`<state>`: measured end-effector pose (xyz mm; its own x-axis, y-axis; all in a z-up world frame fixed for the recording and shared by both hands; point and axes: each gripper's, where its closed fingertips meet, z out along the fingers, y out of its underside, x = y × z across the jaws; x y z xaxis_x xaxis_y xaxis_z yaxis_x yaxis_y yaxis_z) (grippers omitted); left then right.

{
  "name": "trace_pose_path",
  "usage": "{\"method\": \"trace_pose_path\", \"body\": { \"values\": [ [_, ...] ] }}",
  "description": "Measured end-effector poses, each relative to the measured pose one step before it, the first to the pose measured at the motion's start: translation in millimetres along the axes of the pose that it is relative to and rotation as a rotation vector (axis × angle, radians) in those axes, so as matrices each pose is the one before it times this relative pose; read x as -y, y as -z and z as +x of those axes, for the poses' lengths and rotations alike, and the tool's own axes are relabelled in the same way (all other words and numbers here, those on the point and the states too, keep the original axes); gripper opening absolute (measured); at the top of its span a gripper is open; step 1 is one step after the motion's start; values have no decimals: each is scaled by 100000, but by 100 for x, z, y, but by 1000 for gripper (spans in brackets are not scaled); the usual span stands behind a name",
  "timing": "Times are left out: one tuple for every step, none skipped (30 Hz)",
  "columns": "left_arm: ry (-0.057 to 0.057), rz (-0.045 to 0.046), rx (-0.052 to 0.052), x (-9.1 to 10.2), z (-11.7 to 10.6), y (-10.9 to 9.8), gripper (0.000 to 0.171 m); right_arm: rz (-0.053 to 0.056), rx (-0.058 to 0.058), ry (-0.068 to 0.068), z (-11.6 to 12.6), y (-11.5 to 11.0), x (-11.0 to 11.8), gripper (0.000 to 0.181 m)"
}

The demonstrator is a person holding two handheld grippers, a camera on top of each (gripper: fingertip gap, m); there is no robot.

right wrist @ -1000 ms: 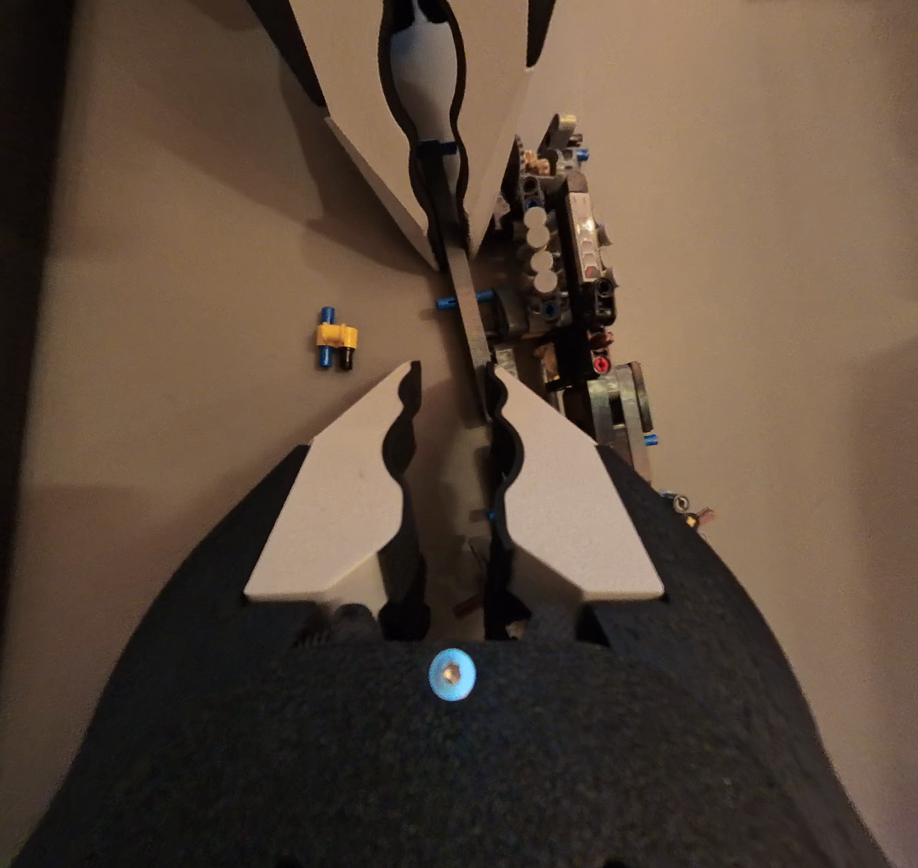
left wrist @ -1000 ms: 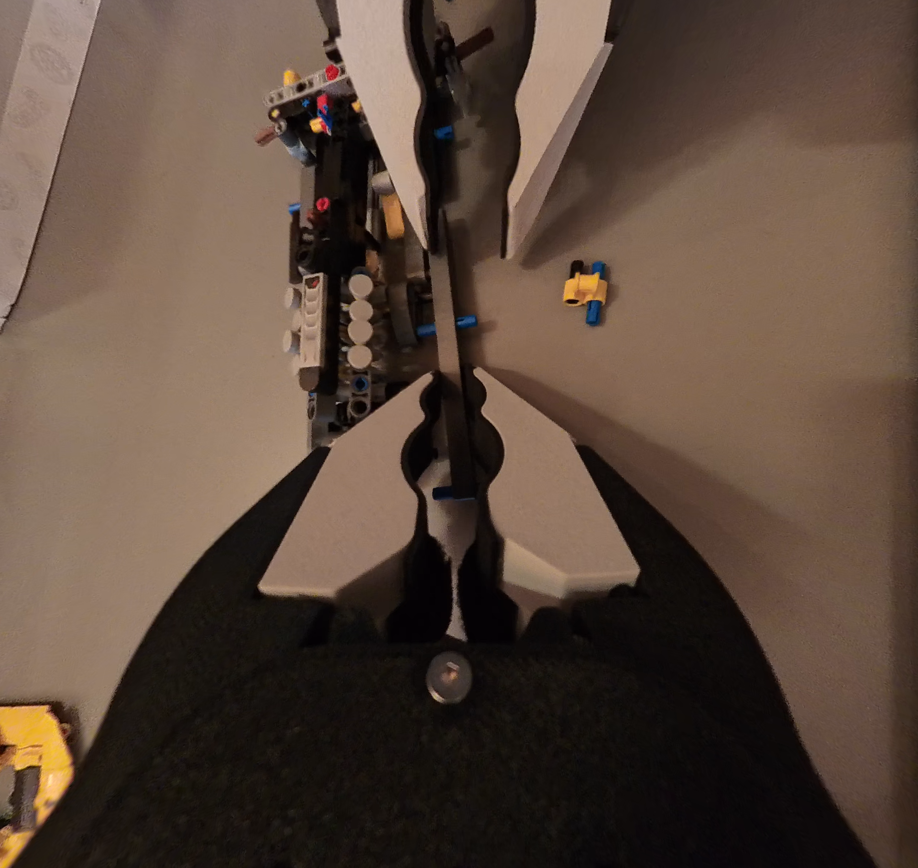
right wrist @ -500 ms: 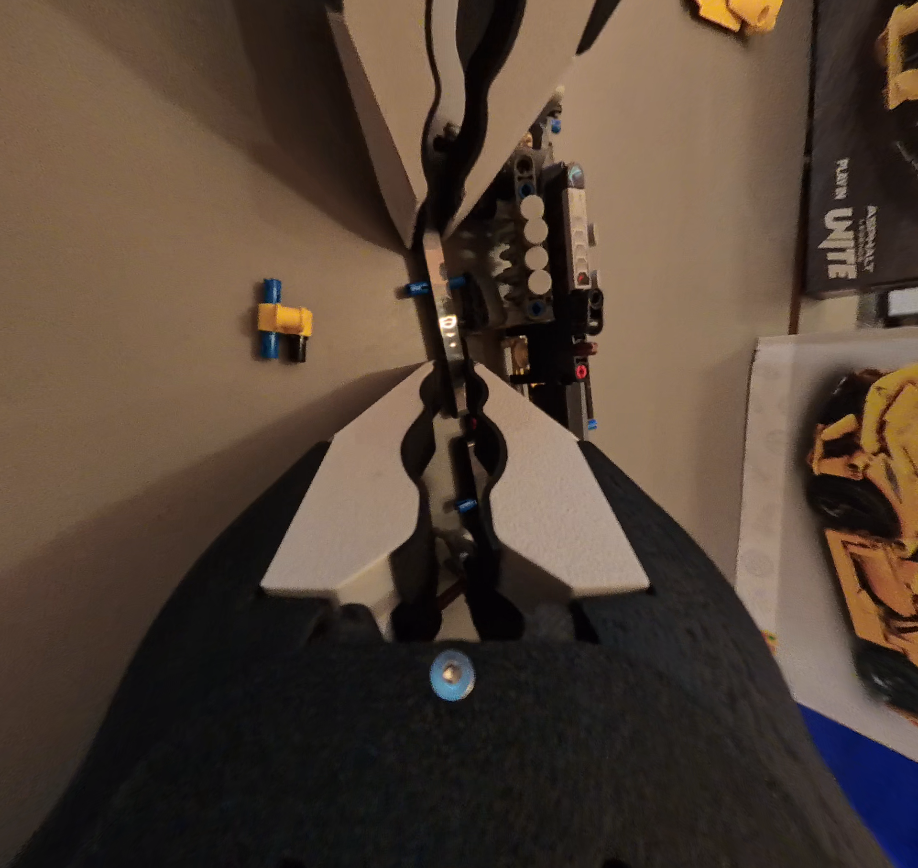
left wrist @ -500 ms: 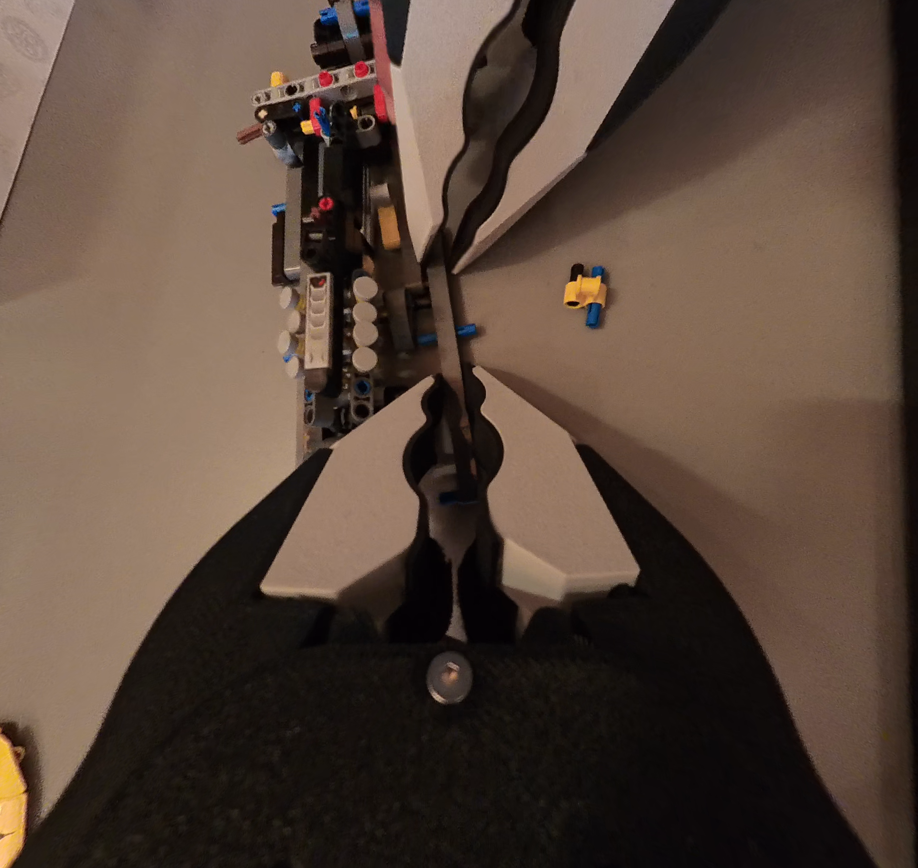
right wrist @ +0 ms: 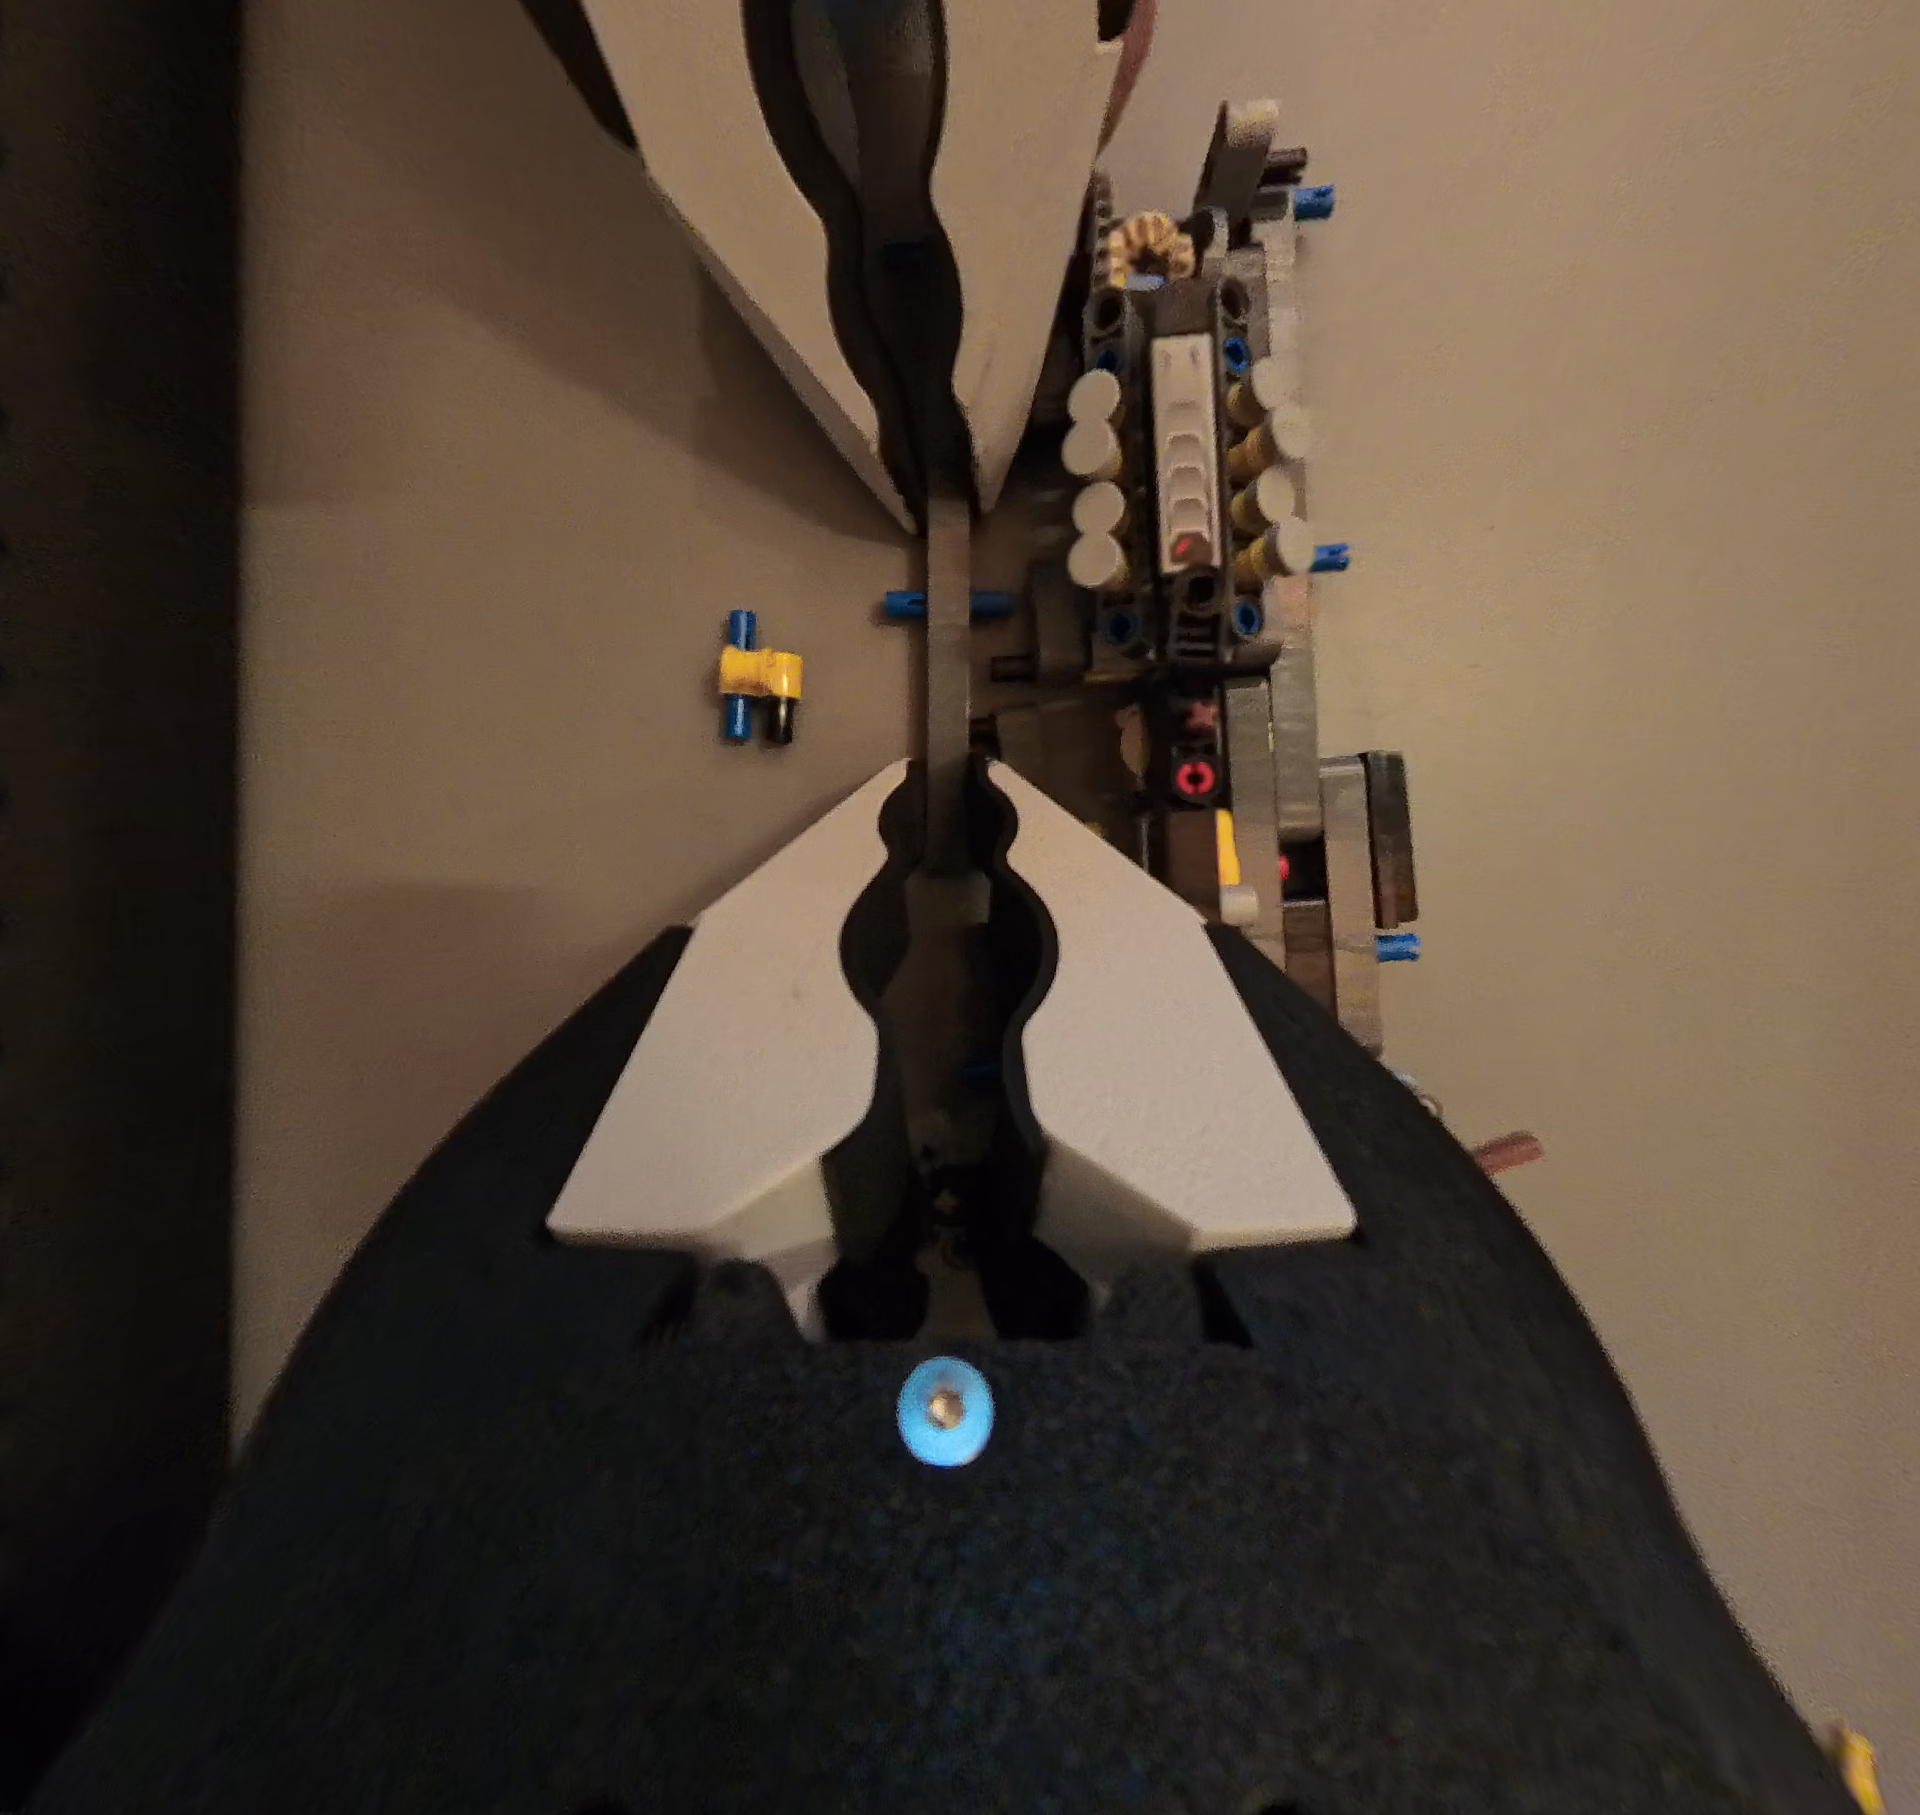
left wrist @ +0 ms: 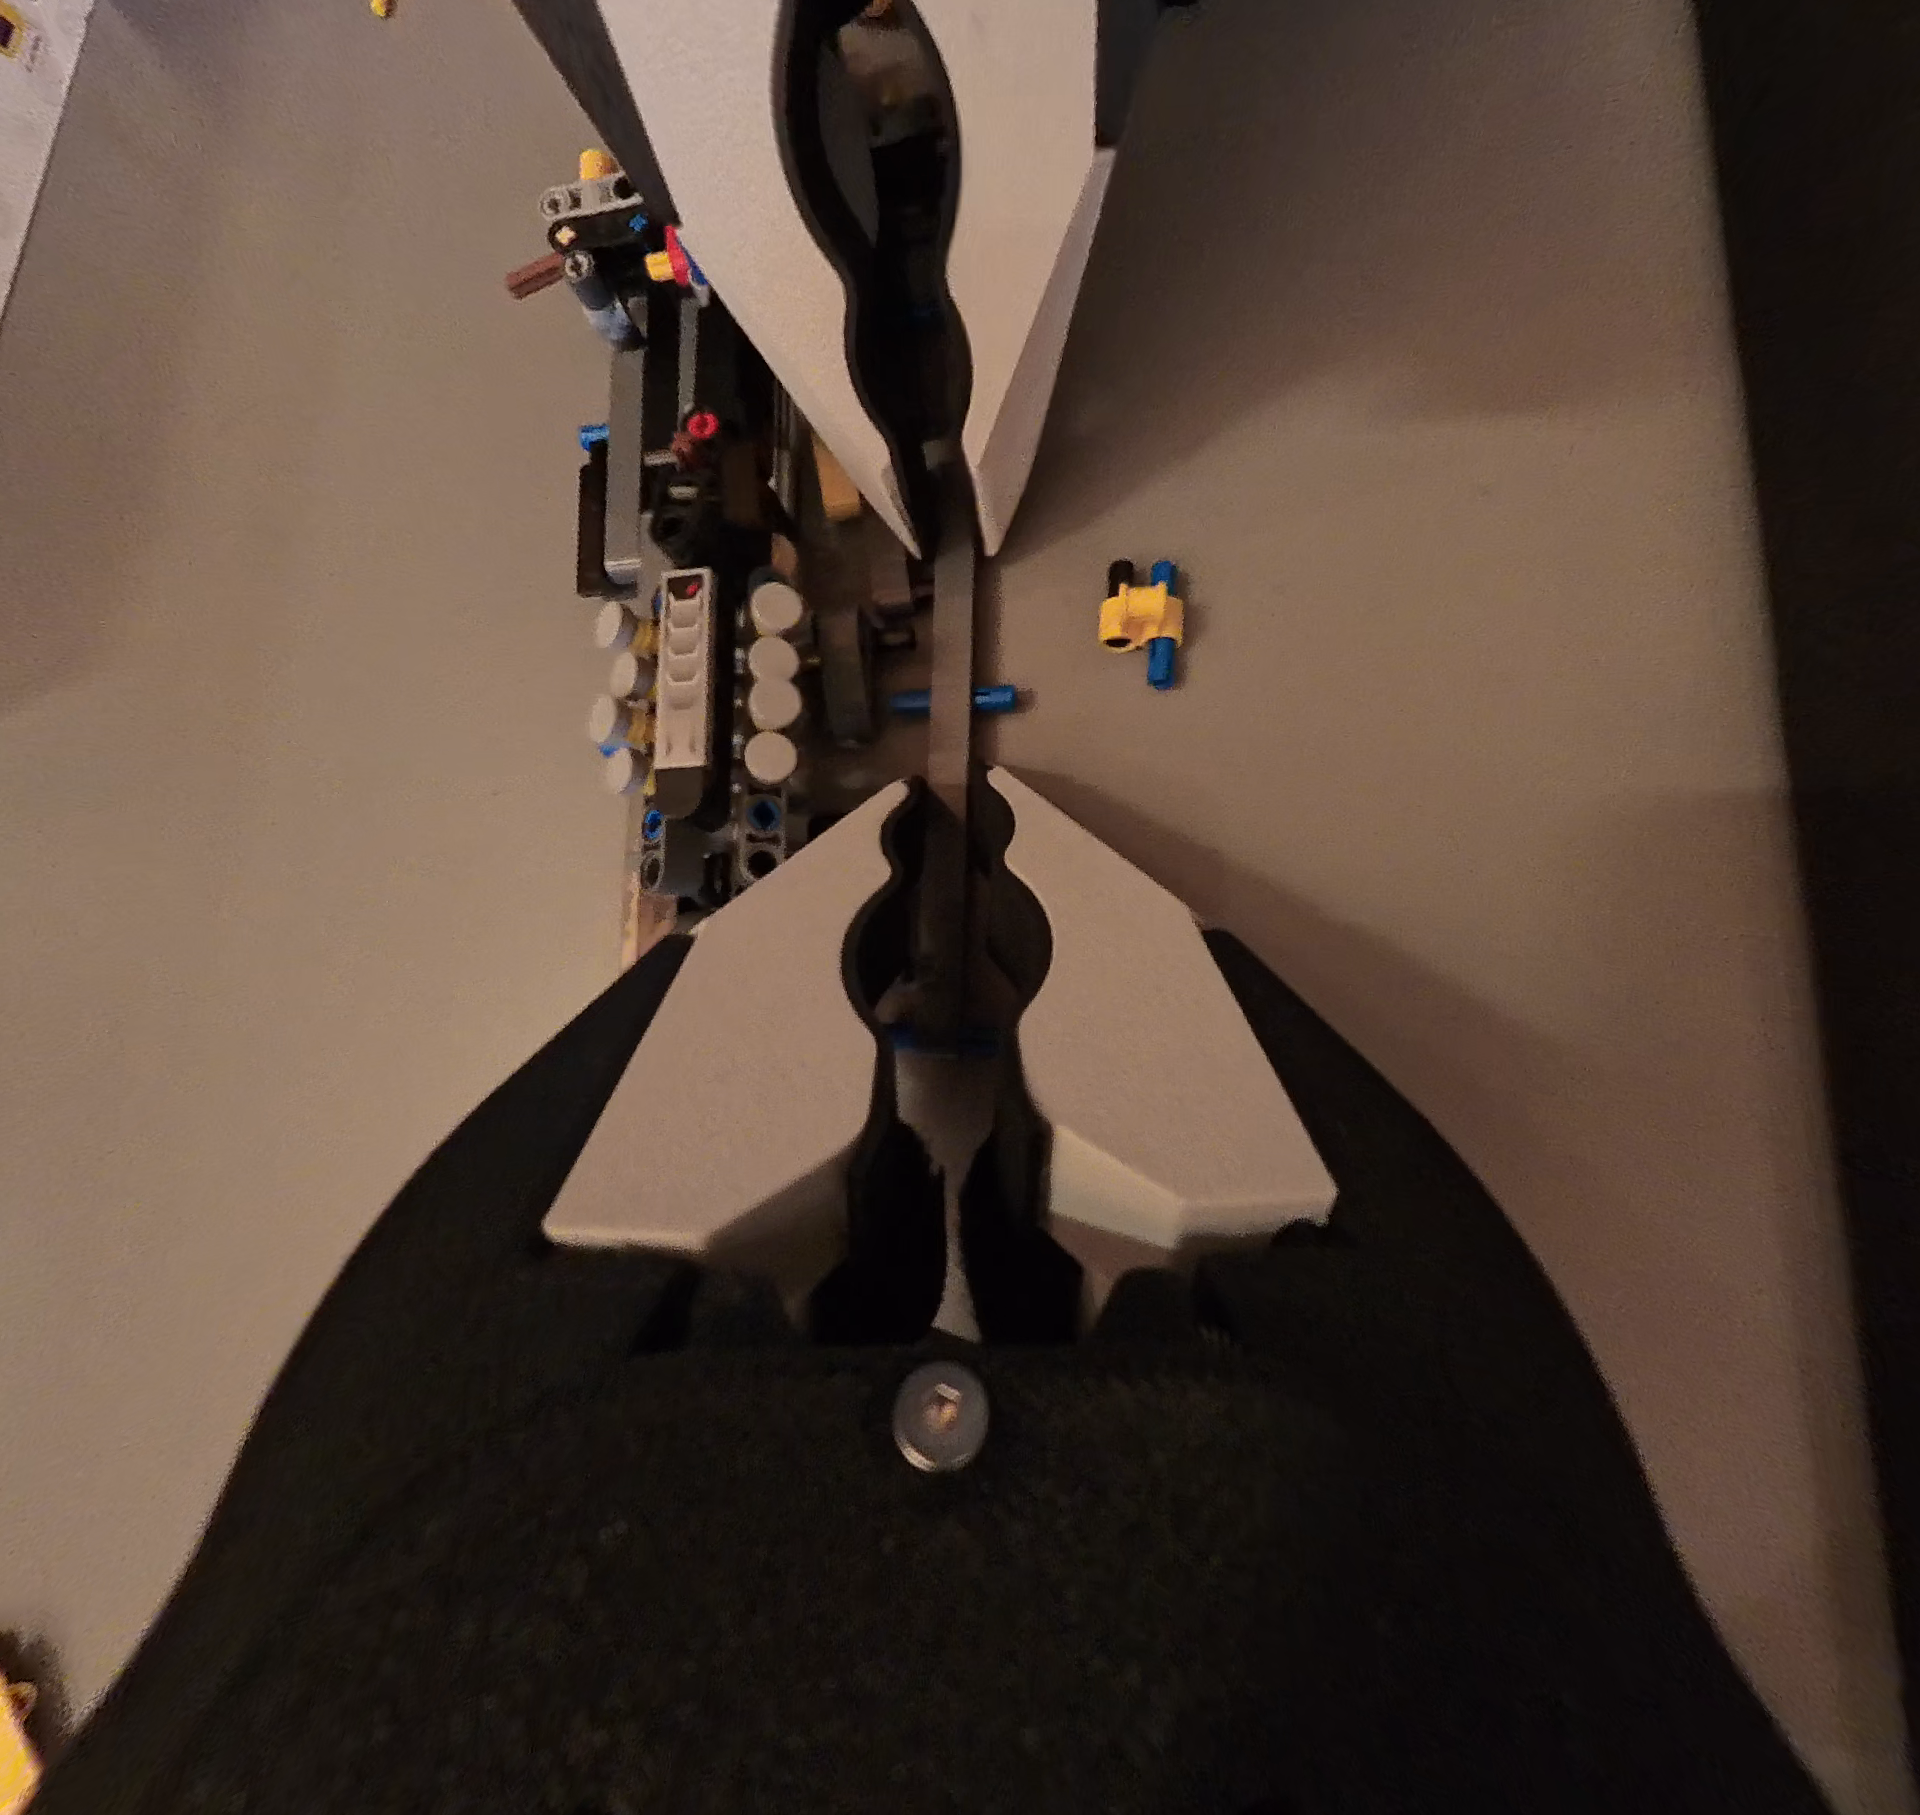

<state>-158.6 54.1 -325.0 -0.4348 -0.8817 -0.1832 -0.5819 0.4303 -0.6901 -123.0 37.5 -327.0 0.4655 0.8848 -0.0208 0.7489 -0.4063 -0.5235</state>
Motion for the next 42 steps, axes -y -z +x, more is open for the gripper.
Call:
{"method": "trace_pose_path", "body": {
  "values": [
    [53,107,-144,-4,2,5,7,466,2370,-1340,-90,41,66,7],
    [3,40,-405,-2,42,15,7,1127,1034,99,-53,54,68,7],
    [-46,-158,-347,5,52,1,7,639,-577,74,129,60,24,7],
    [-77,-209,43,16,15,-23,7,73,-2452,1313,210,50,-12,7],
    [127,-288,68,-1,-2,-4,7,321,-2720,1219,113,35,9,8],
    [451,-211,73,3,-8,4,7,-1349,-3509,385,236,-20,-121,11],
    [415,-144,137,4,-5,-3,7,-2712,-1849,1316,-114,-124,-281,15],
    [-39,-91,-86,42,59,-7,7,-579,-707,761,-294,-117,-16,15],
    [-569,307,-769,116,207,-2,7,1254,1757,-1019,-449,-104,150,11],
    [-993,1091,-635,260,230,27,7,984,1665,-1237,-250,-32,58,11],
    [-1977,1434,106,348,182,111,7,190,1959,-1021,-261,149,-101,16],
    [-3545,940,428,305,202,237,7,1748,2338,-2581,-237,324,92,22],
    [-4388,933,1615,295,62,337,7,3600,1435,-3334,-51,488,345,29],
    [-3813,1165,2712,333,-136,421,7,5575,3357,-2798,-372,619,598,35],
    [-2964,1422,3302,398,-299,447,7,6665,1959,-2022,-210,713,743,37],
    [-2513,2083,3644,532,-416,423,7,6457,-1194,-417,248,736,776,38],
    [-1770,2990,4473,661,-629,396,7,6022,-2533,381,383,710,801,37],
    [-751,3373,5763,684,-898,323,7,5329,-3892,629,690,652,874,38],
    [-55,2453,6557,483,-1101,227,7,7678,-4688,-725,933,674,1292,38],
    [167,1354,7034,252,-1190,127,7,9932,-3172,-2618,850,692,1542,38],
    [388,878,7571,117,-1286,74,7,9749,-3823,-4373,1050,626,1440,42],
    [1110,512,6865,57,-1185,24,7,8896,-6181,-6452,1501,553,1243,45],
    [1610,791,4288,104,-786,-4,7,7037,-2247,-8336,951,354,928,45],
    [1555,1508,2748,243,-488,15,7,4605,6180,-7941,-407,139,589,45],
    [1522,1409,2533,250,-428,38,7,1968,5394,-6392,-412,-96,174,45],
    [1816,536,2327,137,-393,10,7,-1071,630,-3032,178,-189,-243,47],
    [2067,-98,926,52,-217,5,7,-2482,-1459,681,243,-226,-471,48],
    [2307,451,-378,90,-38,35,7,-3653,-1137,3556,18,-278,-697,48],
    [2942,1396,-1518,220,109,62,7,-4151,159,3917,-285,-414,-763,48],
    [3885,2163,-2784,355,279,95,7,-2477,347,2882,-376,-538,-481,47],
    [4225,2887,-3548,462,386,118,7,-261,1388,1606,-553,-584,-129,46],
    [4504,3848,-4463,613,503,155,7,1384,3219,1940,-845,-511,173,44],
    [6144,4662,-5940,734,633,181,7,2862,3558,3639,-930,-341,419,44],
    [7353,4699,-5448,748,453,216,7,3359,1460,4168,-593,-83,500,44],
    [6401,4052,-3908,631,235,247,7,3735,935,3920,-418,179,613,40],
    [4701,3114,-3750,502,261,239,7,3930,502,3345,-294,390,656,37],
    [2767,2544,-2186,433,130,207,7,4233,538,2248,-245,435,766,36],
    [1189,1616,-1047,303,56,173,7,3692,484,1617,-219,408,736,35],
    [464,247,-977,108,99,87,7,3083,720,1352,-263,339,682,36],
    [189,-323,-859,5,119,18,7,2917,1800,1559,-484,207,602,36],
    [96,-221,-301,-29,63,-9,7,1909,1230,2127,-411,56,401,35],
    [215,-16,-416,-20,85,-34,7,339,-943,2266,-91,-50,107,36]
  ]
}}
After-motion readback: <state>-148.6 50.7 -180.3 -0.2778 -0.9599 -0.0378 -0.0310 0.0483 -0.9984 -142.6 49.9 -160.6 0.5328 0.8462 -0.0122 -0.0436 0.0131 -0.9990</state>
